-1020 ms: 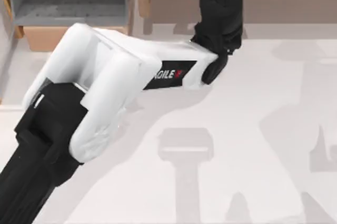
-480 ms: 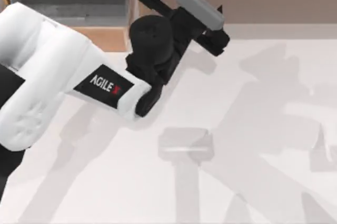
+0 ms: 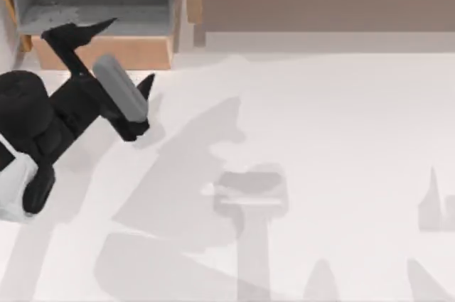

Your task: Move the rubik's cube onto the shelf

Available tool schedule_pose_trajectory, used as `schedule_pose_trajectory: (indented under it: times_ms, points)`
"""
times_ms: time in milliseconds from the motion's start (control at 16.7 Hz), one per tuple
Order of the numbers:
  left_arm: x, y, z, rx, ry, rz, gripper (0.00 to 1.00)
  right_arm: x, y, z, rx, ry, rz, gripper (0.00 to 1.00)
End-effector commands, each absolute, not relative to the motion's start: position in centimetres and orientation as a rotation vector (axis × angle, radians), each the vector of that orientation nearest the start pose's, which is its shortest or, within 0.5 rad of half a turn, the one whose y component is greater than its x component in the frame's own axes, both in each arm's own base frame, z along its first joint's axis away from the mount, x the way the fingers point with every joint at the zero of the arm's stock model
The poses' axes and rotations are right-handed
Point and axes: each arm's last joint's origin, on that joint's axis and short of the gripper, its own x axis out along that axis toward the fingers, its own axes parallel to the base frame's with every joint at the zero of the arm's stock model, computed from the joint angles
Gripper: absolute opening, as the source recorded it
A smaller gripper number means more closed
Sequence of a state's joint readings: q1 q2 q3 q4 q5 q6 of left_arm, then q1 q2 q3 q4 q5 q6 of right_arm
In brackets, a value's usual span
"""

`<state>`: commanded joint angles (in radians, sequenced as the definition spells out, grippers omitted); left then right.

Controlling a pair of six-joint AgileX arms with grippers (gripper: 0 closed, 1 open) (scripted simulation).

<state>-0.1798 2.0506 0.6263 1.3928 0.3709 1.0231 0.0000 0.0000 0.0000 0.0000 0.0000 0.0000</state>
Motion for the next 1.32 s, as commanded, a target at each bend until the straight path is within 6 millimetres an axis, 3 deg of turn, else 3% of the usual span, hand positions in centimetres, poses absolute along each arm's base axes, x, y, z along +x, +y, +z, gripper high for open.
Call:
schedule_pose_trajectory:
  times_ms: [240, 480, 780, 960, 1320]
  points:
    - [28.7, 1.8, 9.2, 1.175, -0.211, -0.418, 1.00, 10.6, -0.1, 16.0, 0.000, 0.000, 0.000, 1.00]
    - [24.9, 8.5, 9.0, 1.343, -0.143, -0.282, 1.00, 10.6, -0.1, 16.0, 0.000, 0.000, 0.000, 1.00]
    - [23.1, 15.4, 9.2, 1.518, -0.044, -0.082, 1.00, 10.6, -0.1, 16.0, 0.000, 0.000, 0.000, 1.00]
    - [22.9, 17.5, 9.5, 1.571, -0.016, -0.016, 1.00, 10.6, -0.1, 16.0, 0.000, 0.000, 0.000, 1.00]
    - [23.1, 17.4, 9.6, 1.570, -0.018, -0.017, 1.00, 10.6, -0.1, 16.0, 0.000, 0.000, 0.000, 1.00]
